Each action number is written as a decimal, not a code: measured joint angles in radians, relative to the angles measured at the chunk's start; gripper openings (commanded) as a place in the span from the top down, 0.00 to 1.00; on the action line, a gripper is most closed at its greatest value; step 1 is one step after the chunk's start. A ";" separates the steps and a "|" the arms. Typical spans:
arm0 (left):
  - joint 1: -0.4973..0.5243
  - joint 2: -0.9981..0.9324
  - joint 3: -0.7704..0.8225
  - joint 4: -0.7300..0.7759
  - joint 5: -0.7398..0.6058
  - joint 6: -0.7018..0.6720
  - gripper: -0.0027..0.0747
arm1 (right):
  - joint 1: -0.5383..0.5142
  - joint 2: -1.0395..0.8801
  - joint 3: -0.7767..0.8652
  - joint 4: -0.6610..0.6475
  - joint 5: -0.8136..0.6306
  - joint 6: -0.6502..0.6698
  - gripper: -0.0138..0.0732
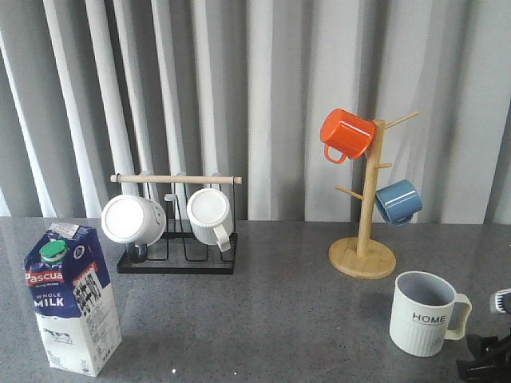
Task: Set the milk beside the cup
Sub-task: 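Move the right gripper down toward the handle of the white HOME mug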
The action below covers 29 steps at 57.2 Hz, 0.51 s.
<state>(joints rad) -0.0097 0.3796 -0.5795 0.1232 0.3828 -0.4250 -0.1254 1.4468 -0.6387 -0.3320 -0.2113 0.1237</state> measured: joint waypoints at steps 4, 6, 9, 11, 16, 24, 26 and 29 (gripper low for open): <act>0.000 0.000 0.000 0.000 0.000 0.000 0.61 | -0.003 0.006 0.000 0.003 -0.017 -0.001 0.25; 0.000 0.000 0.000 0.000 0.001 0.000 0.61 | -0.004 0.008 0.000 0.010 -0.027 -0.001 0.22; 0.000 0.000 0.000 0.000 0.001 0.000 0.61 | -0.004 0.009 0.000 0.018 -0.041 -0.001 0.20; 0.000 0.000 0.000 0.000 0.001 0.000 0.61 | -0.004 0.009 0.000 0.021 -0.051 -0.001 0.19; 0.000 0.000 0.000 0.000 0.001 0.000 0.61 | -0.004 0.011 0.000 0.024 -0.068 -0.006 0.19; 0.000 0.000 0.000 0.000 0.001 0.000 0.61 | -0.004 0.016 0.000 0.026 -0.079 -0.047 0.19; 0.000 0.000 0.000 0.000 0.001 0.000 0.61 | -0.004 0.021 0.000 0.031 -0.082 -0.061 0.19; 0.000 0.000 0.000 0.000 0.001 0.000 0.61 | -0.004 0.033 0.000 0.049 -0.088 -0.082 0.19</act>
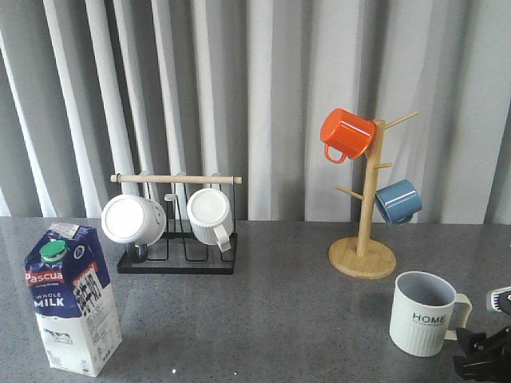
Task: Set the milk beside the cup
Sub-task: 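Move the right gripper down toward the handle of the white HOME mug, then close the right gripper on the white HOME mug's handle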
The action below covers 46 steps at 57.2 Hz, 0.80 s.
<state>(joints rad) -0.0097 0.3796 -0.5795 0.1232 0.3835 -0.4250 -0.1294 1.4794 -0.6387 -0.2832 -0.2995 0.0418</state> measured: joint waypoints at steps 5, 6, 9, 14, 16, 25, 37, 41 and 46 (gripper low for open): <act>0.000 0.000 0.000 0.000 0.000 0.000 0.61 | 0.000 0.024 0.000 0.030 -0.005 -0.032 0.19; 0.000 0.000 0.000 0.000 0.000 0.000 0.61 | 0.000 0.030 0.000 0.038 -0.008 -0.042 0.19; 0.000 0.000 0.000 0.000 0.000 0.000 0.61 | 0.000 0.041 0.000 0.059 -0.012 -0.062 0.19; 0.000 0.000 0.000 0.000 0.000 0.000 0.61 | 0.000 0.050 0.000 0.102 -0.023 -0.094 0.19; 0.000 0.000 0.000 0.000 0.000 0.000 0.61 | 0.000 0.050 0.000 0.112 -0.032 -0.108 0.19; 0.000 0.000 0.000 0.000 0.000 0.000 0.61 | 0.000 0.051 0.000 0.171 -0.069 -0.167 0.20; 0.000 0.000 0.000 0.000 0.000 0.000 0.61 | 0.000 0.067 0.000 0.212 -0.089 -0.185 0.20; 0.000 0.000 0.000 0.000 0.000 0.000 0.61 | 0.000 0.077 0.000 0.212 -0.103 -0.186 0.20; 0.000 0.000 0.000 0.000 0.000 0.000 0.61 | 0.000 0.090 0.000 0.214 -0.119 -0.186 0.20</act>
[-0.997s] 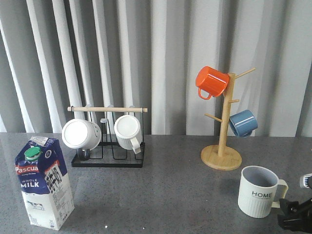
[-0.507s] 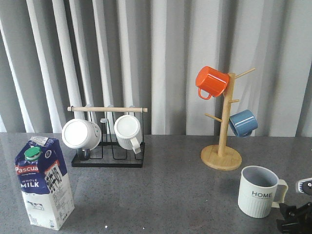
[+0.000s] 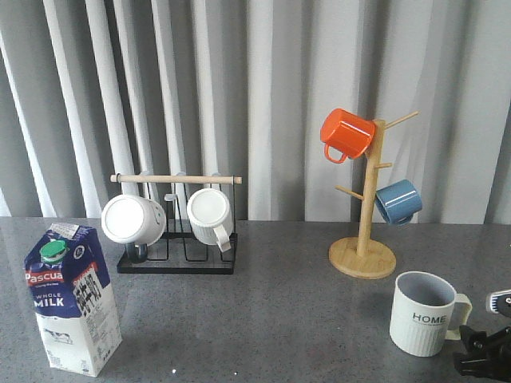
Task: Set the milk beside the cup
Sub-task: 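Close the right gripper on the white HOME mug's handle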
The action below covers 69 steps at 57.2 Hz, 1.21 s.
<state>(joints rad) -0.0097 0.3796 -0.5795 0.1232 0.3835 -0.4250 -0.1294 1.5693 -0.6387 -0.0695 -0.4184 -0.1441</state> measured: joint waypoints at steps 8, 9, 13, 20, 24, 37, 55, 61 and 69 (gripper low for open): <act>0.000 0.000 0.000 0.000 0.000 0.000 0.61 | 0.000 0.020 -0.004 0.001 -0.020 0.000 0.20; 0.000 0.000 0.000 0.000 0.000 0.000 0.61 | 0.000 0.023 -0.007 0.001 -0.020 0.000 0.20; 0.000 0.000 0.000 0.000 0.000 0.000 0.61 | 0.000 0.036 -0.025 0.001 -0.022 0.001 0.20; 0.000 0.000 0.000 0.000 0.000 0.000 0.61 | 0.000 0.064 -0.065 0.001 -0.023 0.003 0.20; 0.000 0.000 0.000 0.000 0.000 0.000 0.61 | 0.000 0.087 -0.088 -0.001 -0.023 0.003 0.22; 0.000 0.000 0.000 0.000 0.000 0.000 0.61 | 0.000 0.165 -0.156 -0.029 -0.024 0.003 0.51; 0.000 0.000 0.000 0.000 0.000 0.000 0.61 | 0.000 0.179 -0.169 -0.157 -0.113 0.020 0.85; 0.000 0.000 0.000 0.000 0.000 0.000 0.61 | 0.000 0.176 -0.169 -0.161 -0.119 0.037 0.85; 0.000 0.000 0.000 0.000 0.000 0.000 0.61 | 0.000 0.136 -0.167 -0.193 -0.096 0.090 0.85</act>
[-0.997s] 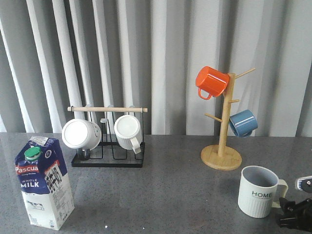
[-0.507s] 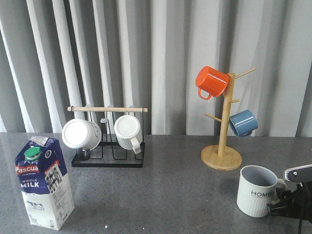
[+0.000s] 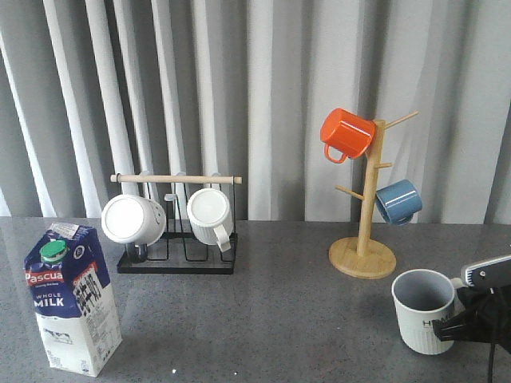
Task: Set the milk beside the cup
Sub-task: 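Close the right gripper on the white HOME mug's handle, then slide the white HOME mug toward the middle of the table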
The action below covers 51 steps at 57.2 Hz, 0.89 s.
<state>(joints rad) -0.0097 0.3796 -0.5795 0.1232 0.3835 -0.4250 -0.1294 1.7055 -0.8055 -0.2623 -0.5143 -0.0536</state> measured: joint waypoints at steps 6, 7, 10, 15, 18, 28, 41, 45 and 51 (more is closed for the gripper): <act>0.000 0.000 0.000 0.000 0.000 0.000 0.61 | 0.000 -0.054 0.002 -0.078 0.007 0.116 0.85; 0.000 0.000 0.000 0.000 0.000 0.000 0.61 | 0.000 -0.066 0.002 -0.102 0.007 0.150 0.85; 0.000 0.000 0.000 0.000 0.000 0.000 0.61 | 0.006 -0.093 0.002 -0.167 0.007 0.236 0.85; 0.000 0.000 0.000 0.000 0.000 0.000 0.61 | 0.038 -0.133 -0.005 -0.313 0.014 0.391 0.85; 0.000 0.000 0.000 0.000 0.000 0.000 0.61 | 0.072 -0.145 -0.014 -0.400 0.026 0.491 0.85; 0.000 0.000 0.000 0.000 0.000 0.000 0.61 | 0.200 -0.149 -0.026 -0.602 0.055 0.685 0.85; 0.000 0.000 0.000 0.000 0.000 0.000 0.61 | 0.315 -0.131 -0.029 -0.625 0.084 0.722 0.85; 0.000 0.000 0.000 0.000 0.000 0.000 0.61 | 0.331 -0.111 -0.036 -0.625 0.099 0.722 0.85; 0.000 0.000 0.000 0.000 0.000 0.000 0.61 | 0.339 -0.088 -0.041 -0.626 0.128 0.722 0.84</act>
<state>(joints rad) -0.0097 0.3796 -0.5795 0.1232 0.3835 -0.4250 0.2093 1.6171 -0.8469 -0.8883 -0.3860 0.6682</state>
